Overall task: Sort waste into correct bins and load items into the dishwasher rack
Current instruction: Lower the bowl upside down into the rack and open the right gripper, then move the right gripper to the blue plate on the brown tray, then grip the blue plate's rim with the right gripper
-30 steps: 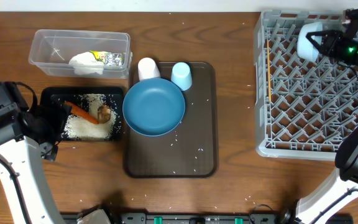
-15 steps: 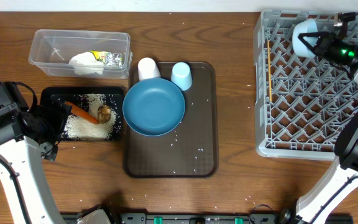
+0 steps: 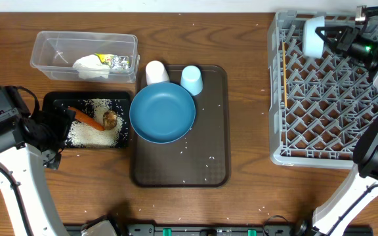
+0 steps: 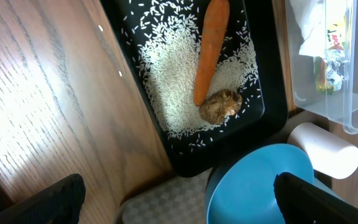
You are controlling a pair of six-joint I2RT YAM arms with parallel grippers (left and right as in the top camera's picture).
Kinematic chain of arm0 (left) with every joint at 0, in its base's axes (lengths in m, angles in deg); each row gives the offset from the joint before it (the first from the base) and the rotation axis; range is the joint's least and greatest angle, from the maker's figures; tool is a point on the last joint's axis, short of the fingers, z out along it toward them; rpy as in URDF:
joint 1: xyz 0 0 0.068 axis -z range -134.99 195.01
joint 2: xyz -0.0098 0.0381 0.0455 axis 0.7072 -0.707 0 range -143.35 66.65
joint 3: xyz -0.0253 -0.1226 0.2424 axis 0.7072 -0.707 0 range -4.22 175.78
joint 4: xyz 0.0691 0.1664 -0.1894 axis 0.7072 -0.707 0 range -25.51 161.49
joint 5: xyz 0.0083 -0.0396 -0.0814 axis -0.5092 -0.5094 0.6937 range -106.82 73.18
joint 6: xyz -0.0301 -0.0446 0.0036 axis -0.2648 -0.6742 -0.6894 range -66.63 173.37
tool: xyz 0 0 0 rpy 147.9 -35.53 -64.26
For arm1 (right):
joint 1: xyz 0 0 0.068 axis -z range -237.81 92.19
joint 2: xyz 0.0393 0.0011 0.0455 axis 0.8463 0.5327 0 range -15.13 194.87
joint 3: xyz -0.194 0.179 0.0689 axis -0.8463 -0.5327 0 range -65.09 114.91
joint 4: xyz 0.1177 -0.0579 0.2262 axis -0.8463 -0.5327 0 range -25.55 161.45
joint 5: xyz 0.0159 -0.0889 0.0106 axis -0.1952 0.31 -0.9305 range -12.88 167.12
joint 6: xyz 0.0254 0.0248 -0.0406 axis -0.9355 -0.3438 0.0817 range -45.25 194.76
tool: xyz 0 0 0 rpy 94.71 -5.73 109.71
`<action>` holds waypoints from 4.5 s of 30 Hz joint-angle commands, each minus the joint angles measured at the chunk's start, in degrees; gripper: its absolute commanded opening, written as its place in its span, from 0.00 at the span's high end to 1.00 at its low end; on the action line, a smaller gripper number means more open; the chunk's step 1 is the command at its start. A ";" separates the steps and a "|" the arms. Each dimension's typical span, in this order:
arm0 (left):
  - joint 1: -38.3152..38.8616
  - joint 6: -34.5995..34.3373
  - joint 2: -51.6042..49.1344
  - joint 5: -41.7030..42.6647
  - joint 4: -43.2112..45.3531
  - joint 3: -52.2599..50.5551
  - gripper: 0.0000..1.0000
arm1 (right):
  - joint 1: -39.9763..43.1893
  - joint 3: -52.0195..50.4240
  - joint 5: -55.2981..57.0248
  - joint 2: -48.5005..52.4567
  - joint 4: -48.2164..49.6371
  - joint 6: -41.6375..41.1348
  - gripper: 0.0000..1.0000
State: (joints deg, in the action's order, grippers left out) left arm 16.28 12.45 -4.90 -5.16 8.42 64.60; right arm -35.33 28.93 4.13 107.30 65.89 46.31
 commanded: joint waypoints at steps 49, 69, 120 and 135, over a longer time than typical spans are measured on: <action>-0.24 -0.52 0.39 -0.35 -0.33 -0.02 0.02 | 9.88 0.31 27.43 -10.99 -30.97 6.29 0.55; -0.24 -0.52 0.39 -0.37 -0.33 -0.02 0.02 | -10.43 0.33 37.03 -37.81 -40.81 10.58 0.15; -0.24 -0.52 0.39 -0.37 -0.33 -0.02 0.02 | -66.34 0.42 92.89 -0.63 -61.55 -10.40 0.44; -0.24 -0.52 0.39 -0.35 -0.33 -0.02 0.02 | -72.00 0.48 64.96 -10.75 -44.00 15.34 0.23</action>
State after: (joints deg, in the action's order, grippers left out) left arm 16.28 12.47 -4.90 -5.18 8.42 64.60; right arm -106.39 28.95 77.90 97.40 20.88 54.92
